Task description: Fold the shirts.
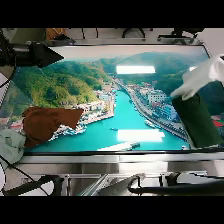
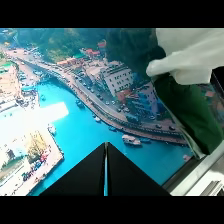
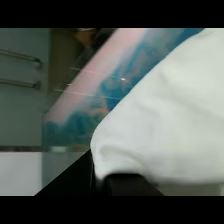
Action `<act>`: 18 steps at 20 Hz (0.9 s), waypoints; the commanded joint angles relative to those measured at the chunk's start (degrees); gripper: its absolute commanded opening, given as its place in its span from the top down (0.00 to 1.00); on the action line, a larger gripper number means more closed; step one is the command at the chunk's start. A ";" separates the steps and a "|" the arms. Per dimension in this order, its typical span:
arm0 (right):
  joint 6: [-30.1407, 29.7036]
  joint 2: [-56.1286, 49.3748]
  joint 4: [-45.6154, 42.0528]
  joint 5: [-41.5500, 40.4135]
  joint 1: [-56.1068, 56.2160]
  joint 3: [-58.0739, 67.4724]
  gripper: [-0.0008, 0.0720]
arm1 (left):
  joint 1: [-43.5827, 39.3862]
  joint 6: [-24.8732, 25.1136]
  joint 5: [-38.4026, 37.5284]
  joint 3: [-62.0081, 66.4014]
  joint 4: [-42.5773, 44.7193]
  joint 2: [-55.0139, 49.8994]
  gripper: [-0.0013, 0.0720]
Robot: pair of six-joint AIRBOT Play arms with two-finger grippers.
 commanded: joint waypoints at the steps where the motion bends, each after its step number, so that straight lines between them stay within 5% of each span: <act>1: 12.20 5.88 -26.25 8.55 -3.45 -0.28 0.97 | 0.04 0.17 -0.42 0.02 0.02 0.00 0.97; 6: 18.38 13.00 -56.48 15.47 -3.54 -9.86 0.97 | 0.02 1.05 -0.39 0.02 0.11 -0.02 0.96; 11: 18.47 15.39 -62.77 17.73 -3.54 -21.55 0.94 | 0.04 1.27 -0.66 0.02 0.13 0.00 0.97; 12: 17.51 14.93 -63.78 18.97 -3.54 -21.97 0.63 | 0.04 1.29 -1.01 0.02 0.17 0.00 0.97; 13: 15.34 14.45 -63.65 19.06 -3.54 -21.75 0.16 | 0.04 1.40 -1.44 0.02 0.17 0.00 0.97; 14: 13.53 14.14 -63.56 18.71 -3.50 -21.33 0.02 | 0.04 1.46 -1.84 0.02 0.17 0.00 0.96; 18: 13.53 14.23 -52.04 12.92 -3.26 -19.50 0.04 | 0.04 1.44 -1.81 0.04 0.17 0.00 0.97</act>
